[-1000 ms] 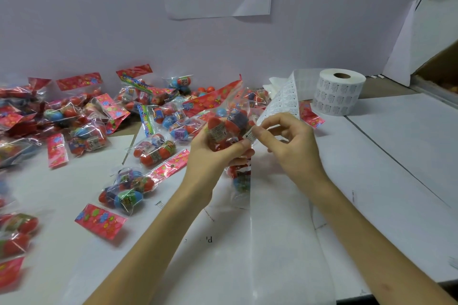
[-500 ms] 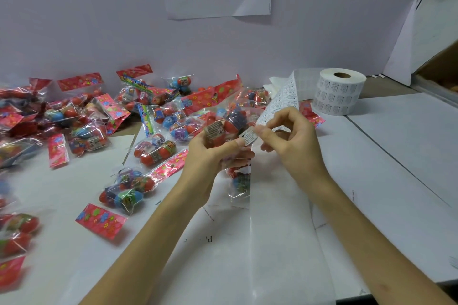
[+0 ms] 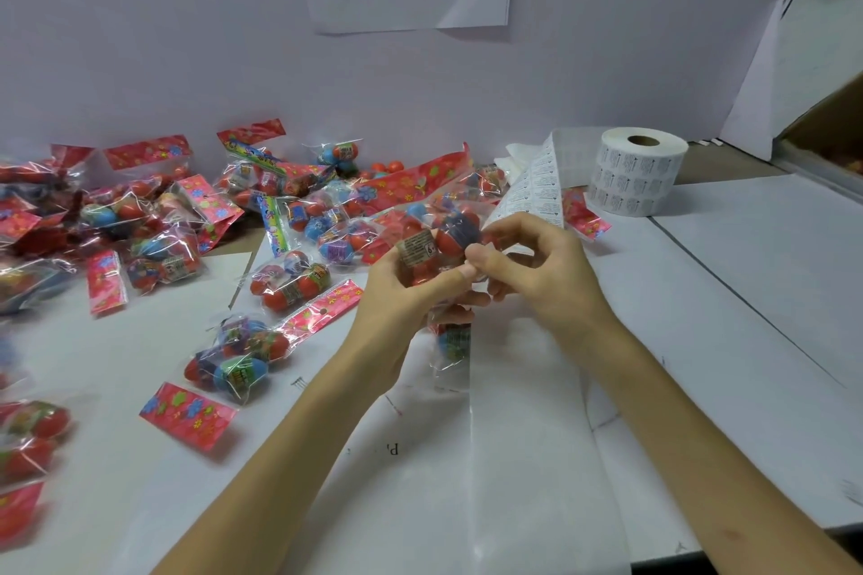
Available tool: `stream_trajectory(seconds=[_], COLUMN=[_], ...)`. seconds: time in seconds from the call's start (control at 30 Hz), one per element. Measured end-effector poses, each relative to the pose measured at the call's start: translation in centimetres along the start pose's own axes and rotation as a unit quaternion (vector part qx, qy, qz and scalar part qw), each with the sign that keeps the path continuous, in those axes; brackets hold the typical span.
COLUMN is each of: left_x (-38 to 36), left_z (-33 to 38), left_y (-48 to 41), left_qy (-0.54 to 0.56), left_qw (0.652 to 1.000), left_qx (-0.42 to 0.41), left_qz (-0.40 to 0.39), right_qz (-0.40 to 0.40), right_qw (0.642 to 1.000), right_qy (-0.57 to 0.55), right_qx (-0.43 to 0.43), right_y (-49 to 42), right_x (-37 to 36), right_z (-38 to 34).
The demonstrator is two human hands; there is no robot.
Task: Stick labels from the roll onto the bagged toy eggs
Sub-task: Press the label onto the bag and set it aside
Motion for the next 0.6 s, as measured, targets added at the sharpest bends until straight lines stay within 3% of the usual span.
stream_trajectory(seconds=[0.33, 0.6], left_x=[-0.03, 0.02], left_z=[0.47, 0.33], left_y=[0.02, -0.05], left_qy=[-0.015, 0.010], left_qw=[1.000, 1.000], left_qx=[-0.004, 0.012], left_qz=[-0.015, -0.025], right_qz=[-0.030, -0.036], right_qw=[0.993, 0.990], right_qy=[-0.109, -0.131], right_qx=[-0.037, -0.044], right_y=[0.17, 0.15], right_x=[-0.61, -0.79], right_z=[-0.21, -0.25])
Point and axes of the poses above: each hand's wrist, its own y-axis away from the middle knuckle, its own x-axis out of the back of the hand, z = x × y, the point moved 7 cm from there along -y, towards the middle knuckle, and after that the axes turned 7 degrees about x, right-handed, at the moved point
